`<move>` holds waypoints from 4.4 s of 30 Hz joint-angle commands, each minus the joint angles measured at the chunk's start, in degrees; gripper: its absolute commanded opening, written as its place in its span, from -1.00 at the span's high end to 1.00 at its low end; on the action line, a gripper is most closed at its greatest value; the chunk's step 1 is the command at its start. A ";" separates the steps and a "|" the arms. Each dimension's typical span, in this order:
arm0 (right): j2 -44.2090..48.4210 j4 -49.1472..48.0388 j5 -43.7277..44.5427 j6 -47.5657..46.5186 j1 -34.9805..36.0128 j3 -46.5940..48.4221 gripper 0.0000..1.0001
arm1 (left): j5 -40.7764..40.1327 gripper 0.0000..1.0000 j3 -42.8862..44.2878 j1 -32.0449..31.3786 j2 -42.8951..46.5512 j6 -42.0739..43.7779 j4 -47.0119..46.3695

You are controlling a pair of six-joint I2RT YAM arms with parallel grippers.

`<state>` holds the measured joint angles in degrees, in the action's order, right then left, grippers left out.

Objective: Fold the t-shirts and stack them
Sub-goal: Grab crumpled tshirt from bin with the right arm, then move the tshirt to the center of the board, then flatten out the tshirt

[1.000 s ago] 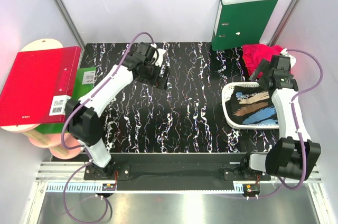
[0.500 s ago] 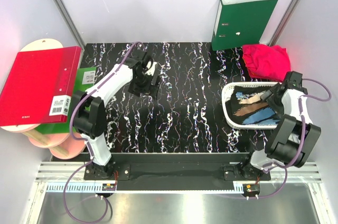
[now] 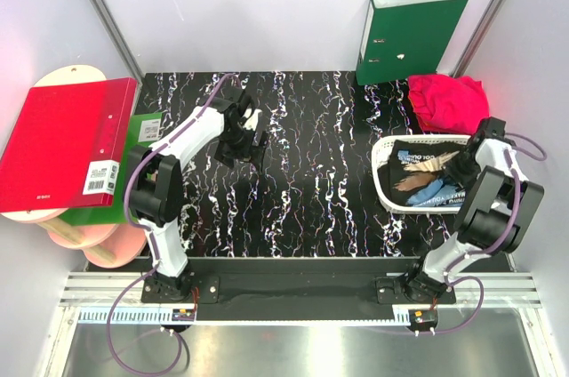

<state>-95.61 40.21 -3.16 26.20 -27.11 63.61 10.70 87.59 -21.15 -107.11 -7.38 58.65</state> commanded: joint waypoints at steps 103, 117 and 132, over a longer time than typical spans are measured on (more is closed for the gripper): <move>4.21 9.63 -4.14 -0.53 44.87 23.22 -0.99 | 10.83 -0.98 26.49 -14.62 -21.82 -11.34 -7.59; 2.89 9.72 -5.01 -2.47 44.87 24.36 -1.00 | 11.64 1.00 28.51 -14.62 -23.77 -10.99 -8.73; 3.50 8.31 -5.19 -2.46 44.87 21.29 -0.99 | -13.11 1.00 40.63 -12.69 0.14 -15.83 -3.82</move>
<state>-93.78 49.58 -7.18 24.40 17.26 85.62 10.50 122.48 -34.17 -114.78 -22.26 53.19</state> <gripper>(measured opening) 0.993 0.009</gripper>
